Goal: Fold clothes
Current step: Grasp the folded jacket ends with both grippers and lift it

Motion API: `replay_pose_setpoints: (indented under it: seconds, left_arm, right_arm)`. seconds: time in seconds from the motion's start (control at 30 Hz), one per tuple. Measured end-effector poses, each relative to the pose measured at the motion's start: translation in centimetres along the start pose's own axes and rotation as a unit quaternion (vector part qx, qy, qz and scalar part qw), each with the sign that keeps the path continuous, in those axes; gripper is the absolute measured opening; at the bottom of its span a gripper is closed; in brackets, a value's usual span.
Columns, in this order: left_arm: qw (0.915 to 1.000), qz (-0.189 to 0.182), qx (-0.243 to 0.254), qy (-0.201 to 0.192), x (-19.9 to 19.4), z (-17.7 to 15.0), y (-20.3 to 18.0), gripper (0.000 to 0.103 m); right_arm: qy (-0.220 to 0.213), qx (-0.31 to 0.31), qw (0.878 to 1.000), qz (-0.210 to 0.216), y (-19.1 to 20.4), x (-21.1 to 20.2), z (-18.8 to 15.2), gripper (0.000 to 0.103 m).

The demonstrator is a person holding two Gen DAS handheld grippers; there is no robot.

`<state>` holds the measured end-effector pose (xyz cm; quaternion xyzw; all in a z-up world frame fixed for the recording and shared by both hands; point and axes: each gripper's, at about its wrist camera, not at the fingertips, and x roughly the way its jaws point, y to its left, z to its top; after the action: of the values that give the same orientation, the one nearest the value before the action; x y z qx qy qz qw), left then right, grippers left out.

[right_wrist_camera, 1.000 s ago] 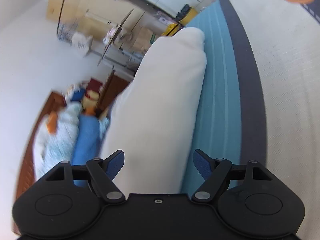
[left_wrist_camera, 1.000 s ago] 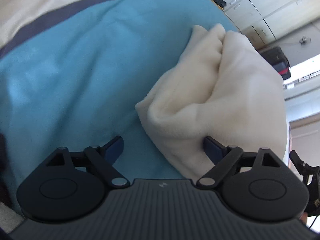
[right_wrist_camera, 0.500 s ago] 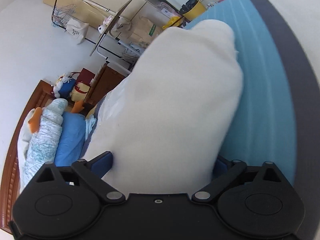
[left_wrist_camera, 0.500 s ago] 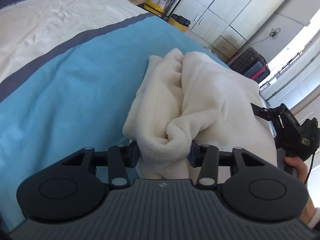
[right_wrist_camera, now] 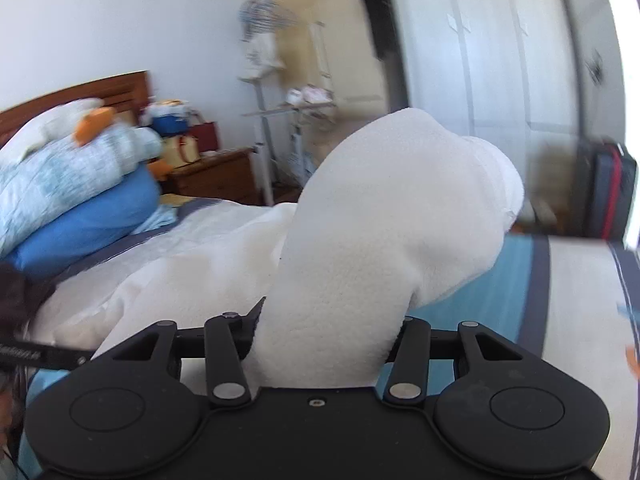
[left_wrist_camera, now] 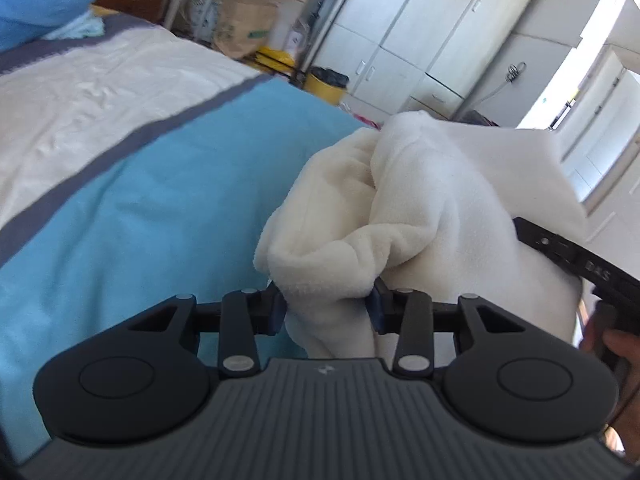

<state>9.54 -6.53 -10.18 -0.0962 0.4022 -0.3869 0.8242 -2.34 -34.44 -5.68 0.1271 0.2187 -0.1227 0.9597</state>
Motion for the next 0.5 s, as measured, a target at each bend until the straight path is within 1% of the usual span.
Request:
replay_pose_setpoints:
  seconds: [0.03,0.07,0.1,0.13,0.17,0.2,0.23,0.3,0.37,0.4,0.43,0.47,0.5]
  left_arm:
    - [0.9998,-0.003,-0.012,0.015,0.7,0.0,0.3,0.042]
    - [0.9993,-0.002,-0.026,0.027,1.3,-0.1,0.6,0.043]
    - [0.9984,-0.002,-0.039,0.040,1.9,-0.2,0.9,0.048]
    - [0.9973,-0.001,-0.052,0.051,2.5,-0.3,1.2,0.056]
    - [0.9971,0.003,-0.057,0.050,2.5,-0.2,1.3,0.060]
    - [0.9968,0.007,-0.063,0.049,2.5,-0.2,1.5,0.068]
    - [0.9964,0.011,-0.068,0.049,2.6,-0.2,1.6,0.076]
    - [0.9952,0.014,-0.082,0.051,3.1,-0.4,2.1,0.084]
    - [0.9910,-0.004,-0.116,0.067,4.2,-0.8,2.9,0.086]
    - [0.9912,-0.006,-0.115,0.065,4.6,-1.0,3.0,0.087]
    - [0.9913,-0.007,-0.115,0.064,5.1,-1.2,3.0,0.086]
    - [0.9917,-0.008,-0.112,0.063,5.5,-1.3,3.0,0.084]
    - [0.9955,0.003,-0.074,0.059,5.7,-1.3,2.0,0.073]
  right_arm:
    - [0.017,0.020,1.000,-0.015,-1.2,0.3,-0.4,0.053]
    - [0.038,0.019,0.998,-0.041,-2.0,0.7,-1.0,0.053]
    - [0.059,0.012,0.997,-0.057,-2.6,1.6,-1.7,0.053]
    - [0.078,0.007,0.994,-0.072,-3.1,2.5,-2.3,0.053]
    - [0.071,0.025,0.995,-0.067,-3.7,2.3,-2.8,0.054]
    - [0.069,0.040,0.995,-0.060,-4.2,2.1,-2.9,0.056]
    - [0.068,0.056,0.995,-0.054,-4.7,1.9,-2.9,0.060]
    - [0.079,0.102,0.991,-0.033,-6.0,1.7,-2.5,0.066]
    - [0.089,0.155,0.984,-0.011,-7.4,1.6,-2.3,0.076]
    - [0.089,0.178,0.980,-0.001,-8.1,1.6,-2.6,0.079]
    - [0.090,0.201,0.976,0.008,-8.8,1.6,-3.0,0.086]
    - [0.095,0.212,0.973,0.006,-9.2,2.1,-3.6,0.092]
    - [0.104,0.213,0.971,-0.002,-9.4,2.8,-4.2,0.095]
